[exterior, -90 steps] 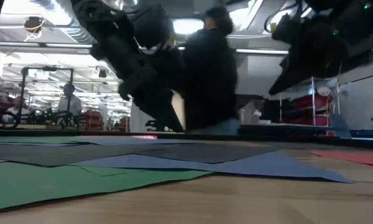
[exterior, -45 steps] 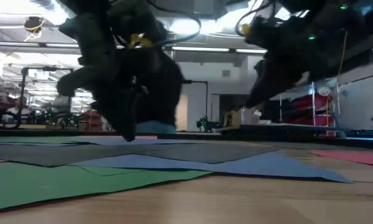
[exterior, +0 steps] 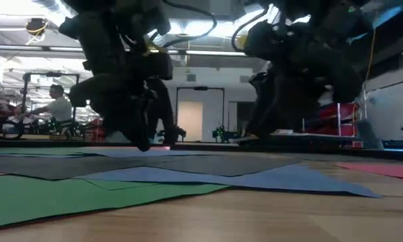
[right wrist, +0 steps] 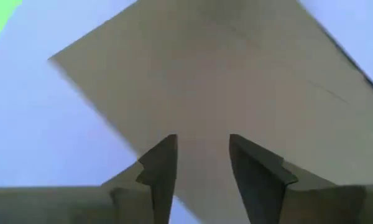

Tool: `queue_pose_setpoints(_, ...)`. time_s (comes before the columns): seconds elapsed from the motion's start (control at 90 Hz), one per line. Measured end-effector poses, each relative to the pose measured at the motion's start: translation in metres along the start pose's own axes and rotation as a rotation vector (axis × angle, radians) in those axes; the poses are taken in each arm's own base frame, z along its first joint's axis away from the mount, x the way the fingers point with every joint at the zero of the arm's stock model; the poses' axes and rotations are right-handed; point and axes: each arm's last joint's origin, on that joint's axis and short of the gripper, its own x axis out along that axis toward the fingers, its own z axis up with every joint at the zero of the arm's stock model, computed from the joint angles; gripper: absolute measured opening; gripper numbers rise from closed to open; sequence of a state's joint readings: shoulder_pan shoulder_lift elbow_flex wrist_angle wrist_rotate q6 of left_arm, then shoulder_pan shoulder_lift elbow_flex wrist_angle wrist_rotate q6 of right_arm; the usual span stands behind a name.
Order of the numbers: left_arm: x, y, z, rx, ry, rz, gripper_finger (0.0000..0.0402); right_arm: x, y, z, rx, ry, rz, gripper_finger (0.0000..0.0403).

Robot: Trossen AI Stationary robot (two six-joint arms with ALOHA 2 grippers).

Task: Organize paper
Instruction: Stack the black paper on top of the other black paper on the table

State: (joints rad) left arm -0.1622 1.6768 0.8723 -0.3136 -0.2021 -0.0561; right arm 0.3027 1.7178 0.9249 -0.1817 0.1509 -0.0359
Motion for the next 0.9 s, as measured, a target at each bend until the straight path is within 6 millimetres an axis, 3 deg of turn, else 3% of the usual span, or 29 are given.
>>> queue_pose_setpoints(0.256,0.019,-0.001,-0.002,-0.038,-0.016,-0.008,0.0000,-0.004,0.036,0.000,-0.145,-0.023,-0.053,0.0147)
queue_pose_setpoints(0.611,0.027,0.016,0.003,-0.098,-0.062,0.001,0.0000,0.003,0.042,0.001,-0.148,-0.047,0.078,0.0147)
queue_pose_setpoints(0.9,0.031,0.037,0.002,-0.158,-0.052,-0.007,0.0000,0.027,0.048,-0.008,-0.154,-0.008,0.113,0.0147)
